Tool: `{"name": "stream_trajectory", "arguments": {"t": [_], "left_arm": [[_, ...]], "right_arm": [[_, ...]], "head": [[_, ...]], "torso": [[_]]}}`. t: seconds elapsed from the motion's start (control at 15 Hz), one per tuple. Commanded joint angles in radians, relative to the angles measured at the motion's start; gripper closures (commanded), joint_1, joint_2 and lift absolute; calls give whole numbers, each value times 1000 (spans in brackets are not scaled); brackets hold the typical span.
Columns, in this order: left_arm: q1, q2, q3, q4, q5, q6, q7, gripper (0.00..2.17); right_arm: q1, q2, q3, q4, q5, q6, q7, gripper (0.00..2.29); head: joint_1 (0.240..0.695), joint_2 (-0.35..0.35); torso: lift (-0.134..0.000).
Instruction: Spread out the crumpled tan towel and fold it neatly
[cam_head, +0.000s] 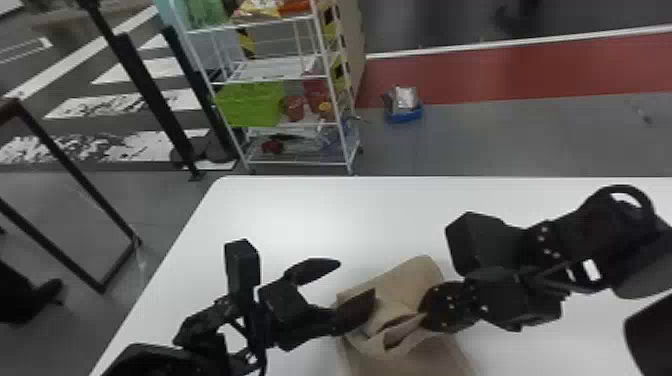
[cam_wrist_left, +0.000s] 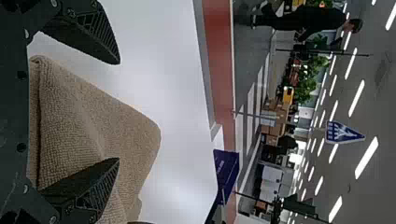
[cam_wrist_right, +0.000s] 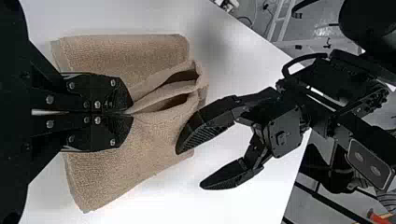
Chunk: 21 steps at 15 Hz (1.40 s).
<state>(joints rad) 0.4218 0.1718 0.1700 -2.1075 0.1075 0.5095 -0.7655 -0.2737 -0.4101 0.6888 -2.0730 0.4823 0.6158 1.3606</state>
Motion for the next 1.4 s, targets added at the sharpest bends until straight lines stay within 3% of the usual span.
{"name": "stream_trajectory", "arguments": {"t": [0.0,0.27,0.47,0.67,0.8,0.93,1.07,1.33], "left_arm": [[0,0,3,0,1,2,0,161],[0,0,6,-6,1,8,-1,161],[-3,0,25,-6,-26,18,-6,161],[26,0,92,-9,-9,18,-26,161],[54,-2,128,-20,8,8,-28,161],[81,-3,146,-31,26,5,-23,161],[117,-21,146,-62,28,2,-12,164],[129,-28,177,-51,28,-4,-11,164]], "right_arm": [[16,-18,12,-21,1,3,6,1501],[60,-52,17,-58,18,6,6,1501],[64,-53,-11,-72,9,6,6,1501],[34,-52,-51,-42,-11,-15,6,1501],[7,-21,-100,16,-67,-27,6,1501],[-28,7,-104,59,-76,-52,6,1501],[-48,22,-107,82,-80,-55,6,1501],[-70,36,-117,116,-90,-83,6,1501]], "head": [[695,303],[695,306],[695,303],[695,313],[695,326],[695,342],[695,350],[695,350]], "torso": [[-122],[-122],[-122],[-122],[-122],[-122],[-122],[-122]]}}
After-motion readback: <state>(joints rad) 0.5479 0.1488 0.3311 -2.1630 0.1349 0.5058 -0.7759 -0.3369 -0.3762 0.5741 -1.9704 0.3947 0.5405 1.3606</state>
